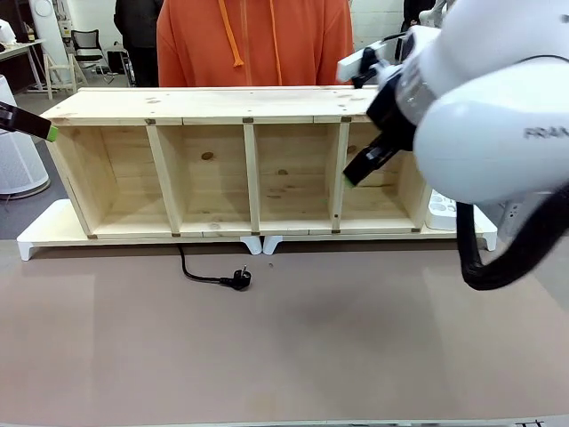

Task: Perform cable management.
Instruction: When the cord part of the Power Cable appears at the lower middle area of the table and stops, grasp the cord part of the Power Cable.

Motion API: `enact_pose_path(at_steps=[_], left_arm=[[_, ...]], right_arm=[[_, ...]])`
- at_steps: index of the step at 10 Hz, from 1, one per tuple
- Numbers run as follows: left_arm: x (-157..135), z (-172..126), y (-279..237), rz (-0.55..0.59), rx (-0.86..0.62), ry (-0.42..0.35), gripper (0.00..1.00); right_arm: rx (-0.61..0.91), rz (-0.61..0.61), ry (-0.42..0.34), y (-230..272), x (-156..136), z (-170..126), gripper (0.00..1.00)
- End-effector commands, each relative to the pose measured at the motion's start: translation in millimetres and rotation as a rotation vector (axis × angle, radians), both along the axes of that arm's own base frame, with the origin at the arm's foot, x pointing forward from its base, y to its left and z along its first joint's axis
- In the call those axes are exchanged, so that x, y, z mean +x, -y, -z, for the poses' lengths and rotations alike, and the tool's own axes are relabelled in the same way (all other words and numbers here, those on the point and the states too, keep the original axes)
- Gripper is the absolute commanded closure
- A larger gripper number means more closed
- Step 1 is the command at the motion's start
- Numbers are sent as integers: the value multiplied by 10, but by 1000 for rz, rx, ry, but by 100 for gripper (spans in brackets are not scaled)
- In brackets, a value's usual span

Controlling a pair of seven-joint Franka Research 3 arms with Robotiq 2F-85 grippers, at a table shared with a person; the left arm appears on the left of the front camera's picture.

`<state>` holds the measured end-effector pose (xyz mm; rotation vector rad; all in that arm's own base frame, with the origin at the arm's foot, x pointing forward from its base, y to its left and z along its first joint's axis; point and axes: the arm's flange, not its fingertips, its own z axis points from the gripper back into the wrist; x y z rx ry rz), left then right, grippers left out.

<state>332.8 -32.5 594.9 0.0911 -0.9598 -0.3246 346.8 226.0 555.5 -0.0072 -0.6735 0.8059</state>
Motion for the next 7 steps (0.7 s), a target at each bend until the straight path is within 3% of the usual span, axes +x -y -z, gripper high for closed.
enact_pose_path(at_steps=[1,4,7], left_arm=[[14,4,3,-1,1,6,0],[14,4,3,-1,1,6,0],[14,4,3,-1,1,6,0]], right_arm=[[-38,-194,-113,-228,272,67,0],[-83,-359,-204,-759,434,393,0],[-103,-471,-228,-1168,507,587,0]])
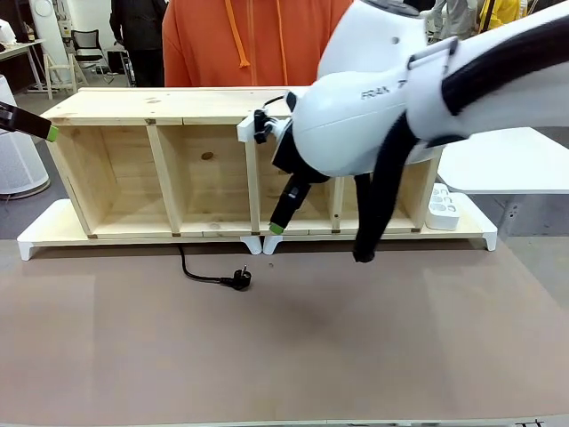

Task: Perform cable management.
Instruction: When the cord part of the Power Cable appears at the lower middle area of the table and stops, grasp the cord part of the Power Cable.

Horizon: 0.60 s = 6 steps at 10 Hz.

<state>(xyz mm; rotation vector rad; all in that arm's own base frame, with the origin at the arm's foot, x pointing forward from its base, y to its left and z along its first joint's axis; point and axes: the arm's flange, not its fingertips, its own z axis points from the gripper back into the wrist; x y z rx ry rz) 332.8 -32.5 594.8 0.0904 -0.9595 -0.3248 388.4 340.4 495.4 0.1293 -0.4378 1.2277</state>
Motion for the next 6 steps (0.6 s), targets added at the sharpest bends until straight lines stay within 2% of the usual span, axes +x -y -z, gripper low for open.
enact_pose_path(at_steps=[1,4,6], left_arm=[[13,3,3,-1,1,6,0],[13,3,3,-1,1,6,0],[13,3,3,-1,1,6,0]], right_arm=[[1,-62,-31,-133,130,56,0],[-28,-94,-64,-470,252,364,0],[-41,-84,-36,-569,356,515,0]])
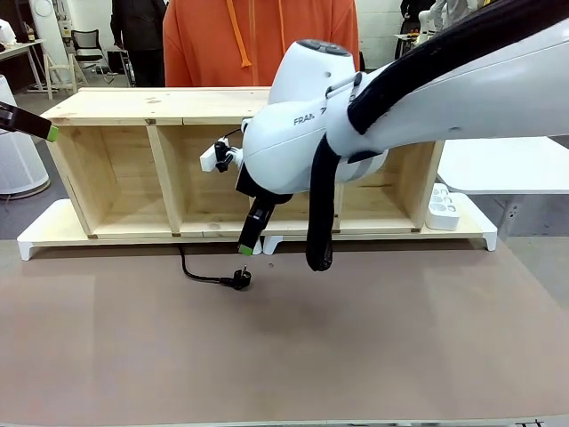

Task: Perform cable management.
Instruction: When the cord part of the Power Cable appears at the lower middle area of the table and stops, grasp the cord part of the Power Cable.

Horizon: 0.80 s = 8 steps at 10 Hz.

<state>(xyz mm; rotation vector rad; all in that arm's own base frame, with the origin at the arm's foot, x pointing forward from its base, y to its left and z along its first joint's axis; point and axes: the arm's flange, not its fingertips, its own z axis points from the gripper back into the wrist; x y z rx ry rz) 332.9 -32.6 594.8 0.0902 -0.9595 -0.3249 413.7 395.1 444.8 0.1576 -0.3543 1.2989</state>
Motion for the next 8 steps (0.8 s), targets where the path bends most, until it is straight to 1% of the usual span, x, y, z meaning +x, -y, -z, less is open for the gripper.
enact_pose_path(at_steps=[1,2,4,5,8], left_arm=[[13,3,3,-1,2,7,0],[13,3,3,-1,2,7,0],[13,3,3,-1,2,7,0],[13,3,3,-1,2,7,0],[13,3,3,-1,2,7,0]], right_arm=[[-7,7,37,-59,154,72,0],[-8,13,36,-98,180,114,0],[-15,38,63,-157,182,125,0],[-9,-3,23,-57,181,128,0],[-9,-3,23,-57,181,128,0]])
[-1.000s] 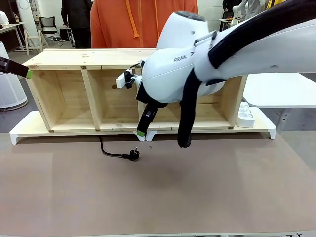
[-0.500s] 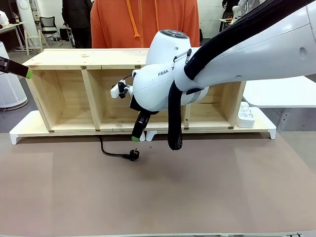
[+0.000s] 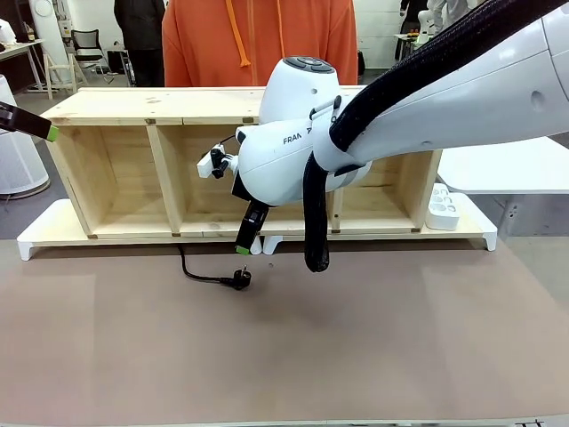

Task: Perform cable management.
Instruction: When the cord part of the Power Cable appears at the lower middle area of the table and stops, grasp the cord part of the Power Cable.

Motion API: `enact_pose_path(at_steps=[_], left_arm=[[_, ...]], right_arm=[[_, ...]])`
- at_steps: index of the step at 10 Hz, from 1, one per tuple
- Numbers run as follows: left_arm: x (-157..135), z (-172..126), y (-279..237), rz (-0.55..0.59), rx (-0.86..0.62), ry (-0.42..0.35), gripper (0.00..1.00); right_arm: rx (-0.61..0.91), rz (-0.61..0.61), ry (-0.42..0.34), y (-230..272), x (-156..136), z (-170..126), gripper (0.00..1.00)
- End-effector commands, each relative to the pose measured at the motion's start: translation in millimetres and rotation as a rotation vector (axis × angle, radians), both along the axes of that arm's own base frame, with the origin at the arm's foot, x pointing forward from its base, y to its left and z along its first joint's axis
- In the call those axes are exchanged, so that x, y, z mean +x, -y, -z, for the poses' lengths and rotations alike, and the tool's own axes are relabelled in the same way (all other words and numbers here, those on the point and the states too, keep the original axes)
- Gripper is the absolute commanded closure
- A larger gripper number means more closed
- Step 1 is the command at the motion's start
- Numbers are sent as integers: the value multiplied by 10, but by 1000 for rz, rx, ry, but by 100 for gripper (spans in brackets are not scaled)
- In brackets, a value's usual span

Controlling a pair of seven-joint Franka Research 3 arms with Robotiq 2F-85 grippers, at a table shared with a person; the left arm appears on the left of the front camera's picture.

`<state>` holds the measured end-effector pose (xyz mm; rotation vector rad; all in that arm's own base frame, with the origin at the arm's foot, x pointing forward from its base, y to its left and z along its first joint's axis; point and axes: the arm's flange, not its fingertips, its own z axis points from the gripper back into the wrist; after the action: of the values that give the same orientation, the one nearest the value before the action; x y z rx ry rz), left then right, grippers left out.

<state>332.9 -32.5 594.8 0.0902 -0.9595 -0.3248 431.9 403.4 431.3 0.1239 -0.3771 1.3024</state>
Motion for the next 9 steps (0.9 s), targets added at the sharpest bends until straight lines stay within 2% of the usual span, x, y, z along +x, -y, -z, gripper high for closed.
enact_pose_path(at_steps=[1,9], left_arm=[[13,3,3,-1,2,7,0],[13,3,3,-1,2,7,0]], right_arm=[[3,-6,-13,27,-1,-7,0],[3,-6,-13,27,-1,-7,0]])
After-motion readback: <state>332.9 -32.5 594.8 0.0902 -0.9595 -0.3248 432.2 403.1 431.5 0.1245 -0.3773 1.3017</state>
